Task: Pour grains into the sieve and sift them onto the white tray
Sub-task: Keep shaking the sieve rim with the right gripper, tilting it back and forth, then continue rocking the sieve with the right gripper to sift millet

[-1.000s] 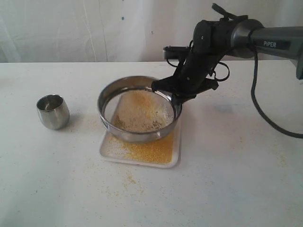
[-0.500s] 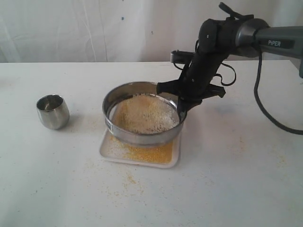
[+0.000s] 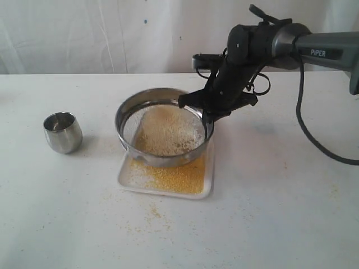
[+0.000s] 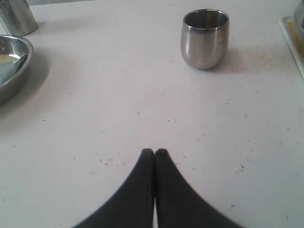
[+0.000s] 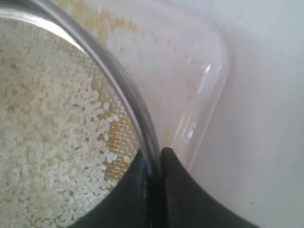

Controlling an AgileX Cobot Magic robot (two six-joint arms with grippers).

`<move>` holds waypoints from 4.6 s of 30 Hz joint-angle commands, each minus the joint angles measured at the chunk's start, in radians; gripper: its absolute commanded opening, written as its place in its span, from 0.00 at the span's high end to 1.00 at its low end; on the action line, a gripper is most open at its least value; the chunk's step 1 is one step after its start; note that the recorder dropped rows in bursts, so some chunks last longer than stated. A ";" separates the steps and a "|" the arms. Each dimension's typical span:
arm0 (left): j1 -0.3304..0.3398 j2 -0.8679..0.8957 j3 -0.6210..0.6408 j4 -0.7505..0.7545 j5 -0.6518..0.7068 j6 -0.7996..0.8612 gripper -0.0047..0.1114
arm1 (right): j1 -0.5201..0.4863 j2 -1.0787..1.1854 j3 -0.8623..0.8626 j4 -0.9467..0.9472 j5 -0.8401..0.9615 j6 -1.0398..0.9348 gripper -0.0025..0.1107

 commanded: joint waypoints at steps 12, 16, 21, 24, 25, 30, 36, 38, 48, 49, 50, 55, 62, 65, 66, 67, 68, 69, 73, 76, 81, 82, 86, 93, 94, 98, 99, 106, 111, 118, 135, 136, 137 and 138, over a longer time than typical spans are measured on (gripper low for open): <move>-0.006 -0.005 0.003 0.001 0.001 -0.009 0.96 | 0.012 -0.001 -0.006 0.004 0.123 -0.018 0.98; -0.006 -0.005 0.003 0.001 0.001 -0.009 0.96 | -0.001 0.001 -0.006 -0.013 -0.076 0.061 0.98; -0.006 -0.005 0.003 0.001 0.001 -0.009 0.96 | 0.010 -0.013 -0.006 0.008 0.153 0.037 0.98; -0.006 -0.005 0.003 0.001 0.001 -0.009 0.96 | 0.003 -0.003 -0.006 -0.047 -0.159 -0.008 0.98; -0.006 -0.005 0.003 0.001 0.001 -0.009 0.96 | -0.003 -0.003 -0.006 -0.042 -0.189 0.002 0.98; -0.006 -0.005 0.003 0.001 0.001 -0.009 0.96 | -0.001 -0.017 -0.006 0.015 0.224 0.063 0.98; -0.006 -0.005 0.003 0.001 0.001 -0.009 0.96 | -0.006 0.001 -0.006 -0.005 -0.066 0.077 0.98; -0.006 -0.005 0.003 0.001 0.001 -0.009 0.96 | -0.006 -0.007 -0.006 0.061 0.111 0.096 0.98; -0.006 -0.005 0.003 0.001 0.001 -0.009 0.96 | 0.010 -0.009 -0.006 0.059 0.230 0.106 0.98; -0.006 -0.005 0.003 0.001 0.001 -0.009 0.96 | 0.017 -0.009 -0.006 0.050 0.274 0.086 0.98; -0.006 -0.005 0.003 0.001 0.001 -0.009 0.96 | 0.022 -0.007 -0.006 0.030 0.255 0.044 0.98; -0.006 -0.005 0.003 0.001 0.001 -0.009 0.96 | 0.015 0.000 -0.006 0.010 -0.068 0.024 0.98; -0.006 -0.005 0.003 0.001 0.001 -0.009 0.96 | 0.022 0.006 -0.006 -0.001 0.043 -0.076 0.98; -0.006 -0.005 0.003 0.001 0.001 -0.009 0.96 | 0.013 0.010 -0.008 -0.015 -0.069 -0.010 0.98; -0.006 -0.005 0.003 0.001 0.001 -0.009 0.96 | 0.012 0.003 -0.008 0.013 0.009 0.026 0.98; -0.006 -0.005 0.003 0.001 0.001 -0.009 0.96 | 0.012 0.001 -0.008 0.019 0.103 0.039 0.98; -0.006 -0.005 0.003 0.001 0.001 -0.009 0.96 | 0.012 0.001 -0.008 0.016 0.158 0.035 0.98; -0.006 -0.005 0.003 0.001 0.001 -0.009 0.96 | 0.012 0.001 -0.008 0.003 0.174 0.025 0.98; -0.006 -0.005 0.003 0.001 0.001 -0.009 0.96 | 0.010 0.015 -0.008 -0.103 -0.115 0.005 0.98; -0.006 -0.005 0.003 0.001 0.001 -0.009 0.96 | 0.010 0.004 -0.008 -0.056 0.034 0.042 0.98; -0.006 -0.005 0.003 0.001 0.001 -0.009 0.96 | 0.010 0.002 -0.008 -0.015 0.088 -0.016 0.98; -0.006 -0.005 0.003 0.001 0.001 -0.009 0.96 | 0.007 0.002 -0.008 -0.046 -0.021 -0.022 0.98; -0.006 -0.005 0.003 0.001 0.001 -0.009 0.96 | 0.001 -0.012 -0.008 0.037 0.084 0.095 0.98; -0.006 -0.005 0.003 0.001 0.001 -0.009 0.96 | 0.000 0.011 -0.008 -0.025 -0.085 0.018 0.98; -0.006 -0.005 0.003 0.001 0.001 -0.009 0.96 | 0.000 0.008 -0.008 0.012 -0.043 0.077 0.98; -0.006 -0.005 0.003 0.001 0.001 -0.009 0.96 | 0.014 0.001 -0.008 0.038 0.200 0.088 0.98; -0.006 -0.005 0.003 0.001 0.001 -0.009 0.96 | 0.018 0.001 -0.008 0.020 0.154 0.062 0.98; -0.006 -0.005 0.003 0.001 0.001 -0.009 0.96 | 0.025 -0.018 -0.008 0.045 0.215 0.101 0.98; -0.006 -0.005 0.003 0.001 0.001 -0.009 0.96 | 0.020 -0.010 -0.008 -0.115 -0.068 0.027 0.98; -0.006 -0.005 0.003 0.001 0.001 -0.009 0.96 | 0.012 -0.020 -0.006 -0.076 0.258 0.122 0.98; -0.006 -0.005 0.003 0.001 0.001 -0.009 0.96 | 0.010 -0.013 -0.008 0.019 0.164 0.151 0.98; -0.006 -0.005 0.003 0.001 0.001 -0.009 0.96 | 0.011 -0.009 -0.008 0.007 0.181 0.148 0.98; -0.006 -0.005 0.003 0.001 0.001 -0.009 0.96 | 0.011 -0.001 -0.008 0.004 0.144 0.143 0.98; -0.006 -0.005 0.003 0.001 0.001 -0.009 0.96 | 0.009 0.008 -0.008 -0.014 0.058 0.142 0.98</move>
